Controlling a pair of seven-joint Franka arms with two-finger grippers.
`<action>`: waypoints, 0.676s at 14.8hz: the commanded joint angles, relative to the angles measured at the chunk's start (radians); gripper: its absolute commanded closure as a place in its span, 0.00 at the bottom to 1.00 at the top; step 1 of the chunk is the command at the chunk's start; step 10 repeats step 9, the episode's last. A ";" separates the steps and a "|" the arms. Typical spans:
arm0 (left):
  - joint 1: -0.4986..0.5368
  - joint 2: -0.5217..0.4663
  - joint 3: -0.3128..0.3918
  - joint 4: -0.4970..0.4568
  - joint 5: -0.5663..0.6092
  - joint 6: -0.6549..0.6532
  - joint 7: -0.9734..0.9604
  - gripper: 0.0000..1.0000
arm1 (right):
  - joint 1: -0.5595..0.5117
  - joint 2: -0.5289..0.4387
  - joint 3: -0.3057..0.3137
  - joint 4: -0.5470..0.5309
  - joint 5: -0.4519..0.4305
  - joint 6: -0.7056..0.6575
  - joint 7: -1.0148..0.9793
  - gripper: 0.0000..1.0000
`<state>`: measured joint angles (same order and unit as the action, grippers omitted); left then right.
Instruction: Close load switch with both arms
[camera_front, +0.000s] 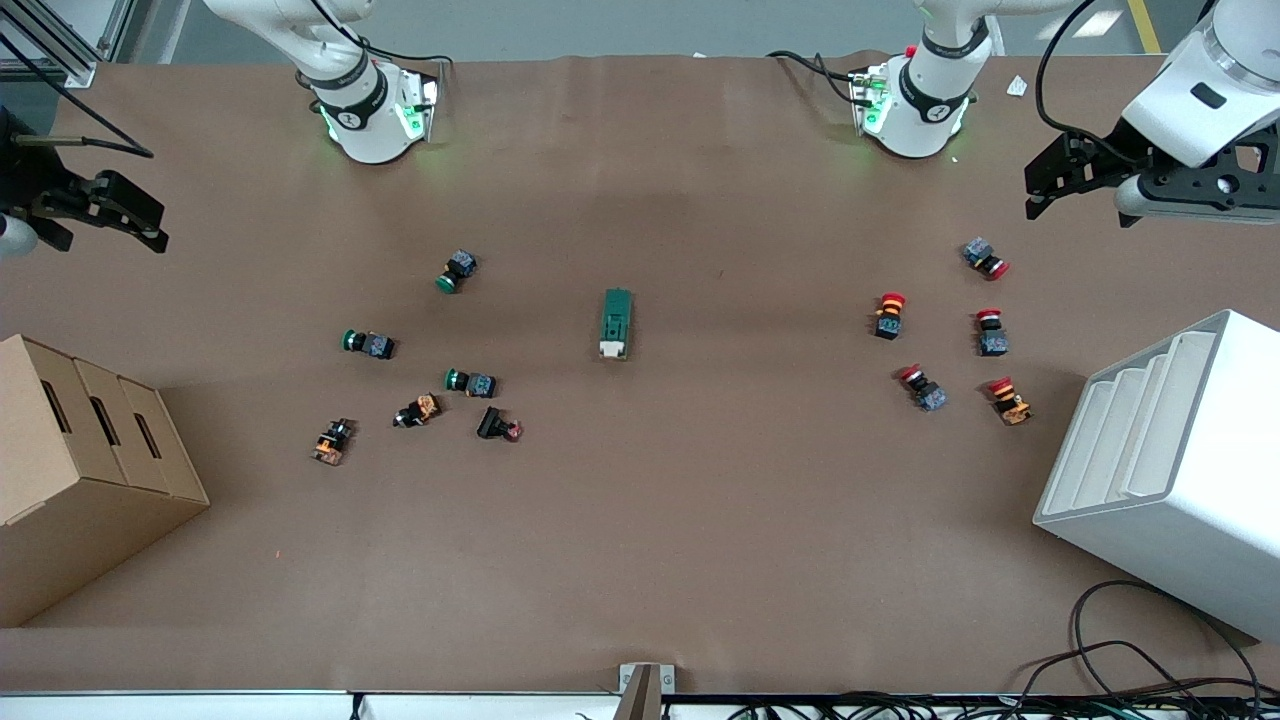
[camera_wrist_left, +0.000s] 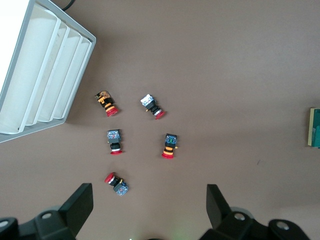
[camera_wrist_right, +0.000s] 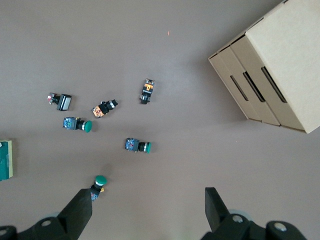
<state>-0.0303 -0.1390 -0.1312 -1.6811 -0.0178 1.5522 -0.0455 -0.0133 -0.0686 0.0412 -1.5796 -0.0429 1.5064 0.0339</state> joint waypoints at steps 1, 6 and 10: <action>0.004 -0.013 -0.002 0.000 -0.007 -0.009 -0.014 0.00 | -0.034 0.000 0.006 0.000 0.034 -0.012 -0.008 0.00; 0.004 -0.014 -0.002 0.001 -0.004 -0.009 -0.031 0.00 | -0.030 -0.039 0.008 -0.052 0.034 0.008 -0.009 0.00; 0.006 -0.013 -0.002 0.003 -0.002 -0.009 -0.031 0.00 | -0.031 -0.065 0.006 -0.083 0.034 0.021 -0.011 0.00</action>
